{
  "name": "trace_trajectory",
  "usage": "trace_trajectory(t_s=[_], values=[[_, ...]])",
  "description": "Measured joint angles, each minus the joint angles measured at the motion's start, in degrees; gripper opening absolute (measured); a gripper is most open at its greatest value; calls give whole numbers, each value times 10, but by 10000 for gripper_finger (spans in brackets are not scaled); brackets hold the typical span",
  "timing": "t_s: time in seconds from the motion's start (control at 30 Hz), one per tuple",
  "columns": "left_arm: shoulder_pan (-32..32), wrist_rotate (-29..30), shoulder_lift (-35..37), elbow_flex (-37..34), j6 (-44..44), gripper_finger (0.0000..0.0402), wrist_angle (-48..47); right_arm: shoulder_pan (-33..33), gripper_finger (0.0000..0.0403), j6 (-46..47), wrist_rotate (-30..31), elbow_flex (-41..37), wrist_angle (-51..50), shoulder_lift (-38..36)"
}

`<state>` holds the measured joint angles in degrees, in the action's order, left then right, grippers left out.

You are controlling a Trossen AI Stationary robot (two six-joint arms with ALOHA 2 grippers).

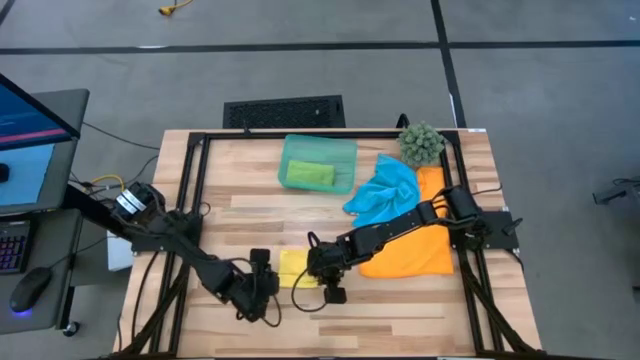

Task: Roll microfiber towels into tight, uniform cylinder then place into a basket
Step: Roll the yellow microfiber cloth

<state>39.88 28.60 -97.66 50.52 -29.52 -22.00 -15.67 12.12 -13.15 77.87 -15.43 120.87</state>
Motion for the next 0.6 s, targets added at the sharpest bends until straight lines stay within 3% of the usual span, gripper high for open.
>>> trace_trajectory(t_s=[0.33, 0.47, 0.6], values=[[56, 82, 0, 1, 100, 174, 49, 21, 11, 45, -83, 0, 29, 1], [48, 83, -4, 2, 158, 174, 71, 24, 14, 45, -87, 0, 31, 0], [29, 38, -30, 2, 200, 174, 88, 23, 9, 45, -87, 1, 36, 0]])
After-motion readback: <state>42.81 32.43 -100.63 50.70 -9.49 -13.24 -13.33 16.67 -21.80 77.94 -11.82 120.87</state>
